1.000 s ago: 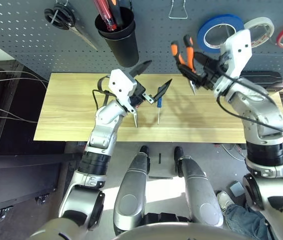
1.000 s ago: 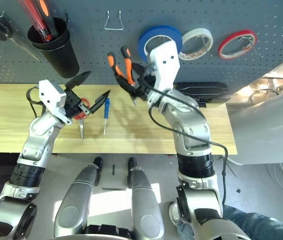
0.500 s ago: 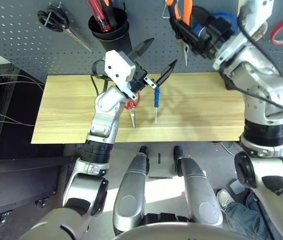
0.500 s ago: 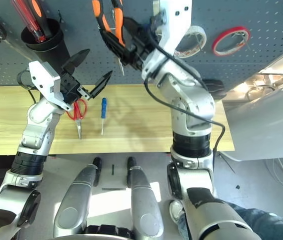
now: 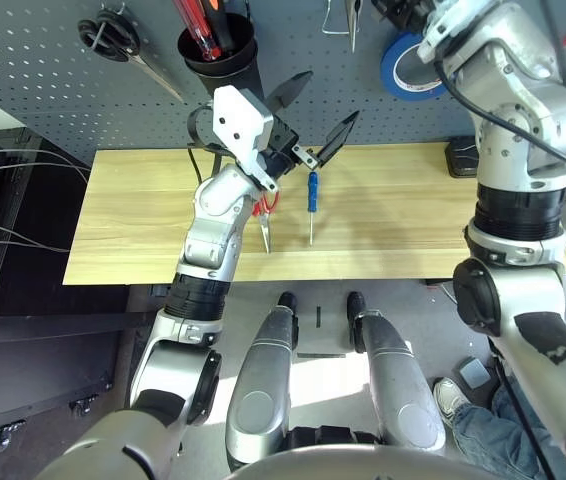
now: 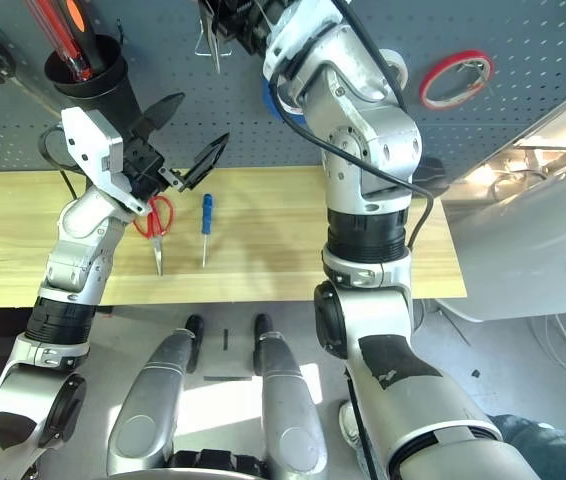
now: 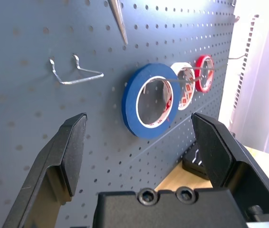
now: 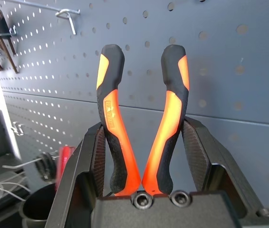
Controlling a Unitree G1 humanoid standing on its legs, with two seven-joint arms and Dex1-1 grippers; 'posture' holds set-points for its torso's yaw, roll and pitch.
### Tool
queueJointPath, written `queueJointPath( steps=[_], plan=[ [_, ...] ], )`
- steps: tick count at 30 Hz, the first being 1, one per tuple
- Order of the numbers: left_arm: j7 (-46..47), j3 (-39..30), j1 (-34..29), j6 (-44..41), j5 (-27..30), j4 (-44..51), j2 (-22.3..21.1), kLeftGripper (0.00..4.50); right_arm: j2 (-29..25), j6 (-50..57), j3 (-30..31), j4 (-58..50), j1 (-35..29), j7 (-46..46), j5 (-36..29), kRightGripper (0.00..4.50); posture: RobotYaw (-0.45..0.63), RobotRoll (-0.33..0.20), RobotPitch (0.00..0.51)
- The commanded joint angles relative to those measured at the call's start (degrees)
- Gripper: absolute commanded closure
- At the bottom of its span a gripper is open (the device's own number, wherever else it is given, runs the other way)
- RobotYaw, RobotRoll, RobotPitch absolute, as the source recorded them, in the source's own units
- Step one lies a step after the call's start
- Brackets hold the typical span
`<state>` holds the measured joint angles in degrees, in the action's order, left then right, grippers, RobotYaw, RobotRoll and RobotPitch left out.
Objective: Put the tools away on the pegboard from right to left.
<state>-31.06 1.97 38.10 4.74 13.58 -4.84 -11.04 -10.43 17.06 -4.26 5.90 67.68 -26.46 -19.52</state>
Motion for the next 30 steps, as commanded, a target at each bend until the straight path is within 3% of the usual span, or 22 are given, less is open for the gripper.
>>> queueJointPath(
  steps=[1,11,30],
  plan=[
    [0.26,-0.62,0.26,-0.98,0.79,0.32,0.25,0.0,0.78,-5.69,1.6,2.1,1.2,-1.3,1.73,1.81,0.12,0.0,0.402],
    [0.87,-0.99,1.14,-1.71,0.79,0.37,0.49,0.0,2.36,-15.24,2.56,9.81,1.55,-1.93,5.01,1.81,0.13,0.0,0.418],
    [1.42,-1.03,0.83,-3.28,0.58,1.66,0.08,0.0,2.27,-23.25,4.48,13.95,0.79,-3.34,9.26,1.81,0.14,0.0,0.446]
  ],
)
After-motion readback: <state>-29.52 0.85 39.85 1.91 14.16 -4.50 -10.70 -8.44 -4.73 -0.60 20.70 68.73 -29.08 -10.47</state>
